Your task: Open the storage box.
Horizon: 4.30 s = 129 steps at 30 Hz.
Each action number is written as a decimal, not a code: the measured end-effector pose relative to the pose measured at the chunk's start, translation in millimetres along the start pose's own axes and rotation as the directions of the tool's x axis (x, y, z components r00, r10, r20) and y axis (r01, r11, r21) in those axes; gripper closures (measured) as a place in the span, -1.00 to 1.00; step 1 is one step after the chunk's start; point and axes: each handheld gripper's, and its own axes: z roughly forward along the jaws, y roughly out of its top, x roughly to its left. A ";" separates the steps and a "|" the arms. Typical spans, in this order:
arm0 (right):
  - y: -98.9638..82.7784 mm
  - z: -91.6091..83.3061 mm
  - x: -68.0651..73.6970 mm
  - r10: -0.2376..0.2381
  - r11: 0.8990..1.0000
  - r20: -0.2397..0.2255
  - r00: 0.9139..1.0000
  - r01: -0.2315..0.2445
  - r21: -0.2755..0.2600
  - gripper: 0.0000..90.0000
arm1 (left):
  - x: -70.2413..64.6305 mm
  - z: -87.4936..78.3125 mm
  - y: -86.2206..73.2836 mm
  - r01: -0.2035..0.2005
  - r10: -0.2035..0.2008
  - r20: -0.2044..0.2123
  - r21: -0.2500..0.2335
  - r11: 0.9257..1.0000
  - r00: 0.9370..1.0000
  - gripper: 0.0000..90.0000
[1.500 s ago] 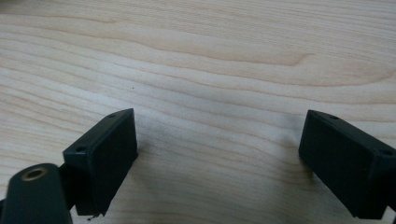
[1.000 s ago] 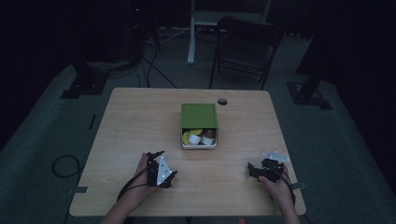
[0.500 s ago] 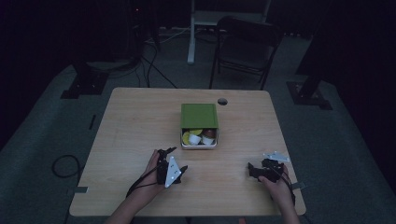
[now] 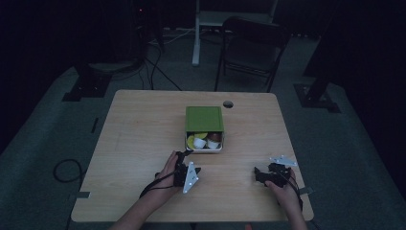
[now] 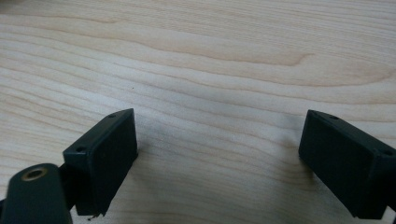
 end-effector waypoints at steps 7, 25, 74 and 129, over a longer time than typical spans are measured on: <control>0.0 0.0 0.0 0.000 1.000 0.000 1.000 0.000 0.000 -0.76 | -0.7 8.3 1.2 -0.121 0.122 -0.037 0.022 0.992 0.992 -0.25; 0.0 0.0 0.0 0.000 1.000 0.000 1.000 0.000 0.000 -0.76 | -2.9 25.9 -3.0 -0.276 0.284 -0.083 0.097 0.956 0.955 0.13; 0.0 -0.1 0.0 0.000 1.000 0.001 1.000 0.000 0.000 -0.75 | -16.1 10.1 10.4 -0.383 0.394 -0.076 0.133 0.914 0.916 0.61; 0.1 -0.1 0.0 0.000 1.000 0.000 1.000 0.000 0.001 -0.76 | -47.5 -35.3 18.7 -0.355 0.359 -0.019 0.103 0.929 0.933 0.62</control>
